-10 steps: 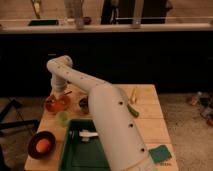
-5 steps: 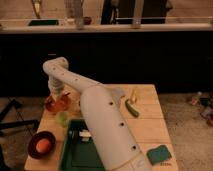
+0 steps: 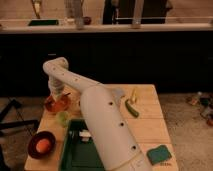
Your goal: Place fork in red bowl
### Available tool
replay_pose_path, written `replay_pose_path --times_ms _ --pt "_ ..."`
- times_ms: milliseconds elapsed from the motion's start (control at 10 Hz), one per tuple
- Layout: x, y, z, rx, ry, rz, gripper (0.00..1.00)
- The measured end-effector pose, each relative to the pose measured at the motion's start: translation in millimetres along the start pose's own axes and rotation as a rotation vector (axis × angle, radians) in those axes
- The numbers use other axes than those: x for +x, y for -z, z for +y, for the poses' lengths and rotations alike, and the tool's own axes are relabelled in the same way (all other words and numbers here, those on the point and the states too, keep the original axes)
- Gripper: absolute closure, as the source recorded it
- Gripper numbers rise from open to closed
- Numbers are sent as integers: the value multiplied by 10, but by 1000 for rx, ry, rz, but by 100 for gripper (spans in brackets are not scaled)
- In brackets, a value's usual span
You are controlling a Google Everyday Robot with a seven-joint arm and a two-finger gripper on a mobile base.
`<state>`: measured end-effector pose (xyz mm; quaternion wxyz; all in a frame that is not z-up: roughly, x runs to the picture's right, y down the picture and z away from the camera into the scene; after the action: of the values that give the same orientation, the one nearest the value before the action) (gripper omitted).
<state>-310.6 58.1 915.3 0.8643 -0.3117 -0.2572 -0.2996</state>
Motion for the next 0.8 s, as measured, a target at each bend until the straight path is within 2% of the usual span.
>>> replay_pose_path --times_ms 300,400,500,800 --pt "1 -1 0 0 0 0 32" --pt "1 -1 1 0 0 0 25" --pt "2 0 0 0 0 0 20" --pt "3 -7 3 -1 0 0 20"
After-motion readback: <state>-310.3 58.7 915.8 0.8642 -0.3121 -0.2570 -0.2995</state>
